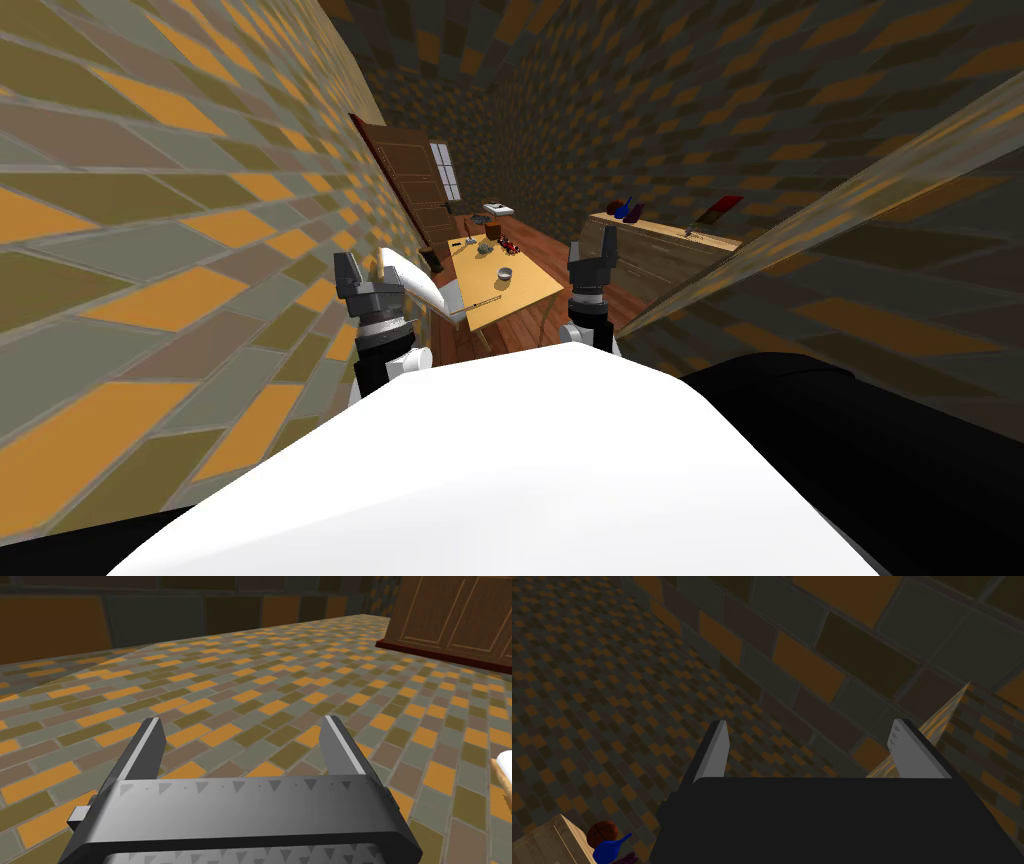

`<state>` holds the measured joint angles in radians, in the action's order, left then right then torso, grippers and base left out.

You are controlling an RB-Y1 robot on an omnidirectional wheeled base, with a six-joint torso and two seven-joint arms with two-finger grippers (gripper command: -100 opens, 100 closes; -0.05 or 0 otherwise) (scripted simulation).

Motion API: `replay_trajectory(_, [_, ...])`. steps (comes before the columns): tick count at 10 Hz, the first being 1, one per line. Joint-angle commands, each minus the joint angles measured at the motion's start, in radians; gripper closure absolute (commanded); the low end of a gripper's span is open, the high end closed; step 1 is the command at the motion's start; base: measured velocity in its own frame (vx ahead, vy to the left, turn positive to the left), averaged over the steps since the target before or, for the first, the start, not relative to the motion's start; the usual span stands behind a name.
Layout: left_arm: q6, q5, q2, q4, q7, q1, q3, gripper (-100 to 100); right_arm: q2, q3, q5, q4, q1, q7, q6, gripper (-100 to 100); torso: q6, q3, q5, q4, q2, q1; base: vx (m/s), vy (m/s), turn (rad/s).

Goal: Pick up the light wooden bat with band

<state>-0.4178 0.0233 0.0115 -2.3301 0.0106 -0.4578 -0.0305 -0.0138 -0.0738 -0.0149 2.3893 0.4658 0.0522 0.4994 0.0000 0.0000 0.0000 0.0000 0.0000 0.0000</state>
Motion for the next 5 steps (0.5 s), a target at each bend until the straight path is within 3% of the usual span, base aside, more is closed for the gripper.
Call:
replay_trajectory(1, [0.012,-0.007,-0.031,0.016,0.008,0.008,-0.002,-100,0.0,0.0,0.0,0.0,0.0,0.0,0.0,0,0.0,0.0,0.0,0.0,0.0,0.0,-0.008,-0.001,-0.055])
replay_trajectory(5, [0.087,-0.049,-0.121,0.104,0.052,0.054,-0.013,-100,0.0,0.0,0.0,0.0,0.0,0.0,0.0,0,0.0,0.001,0.0,0.0,0.002,0.0,-0.031,-0.001,-0.123])
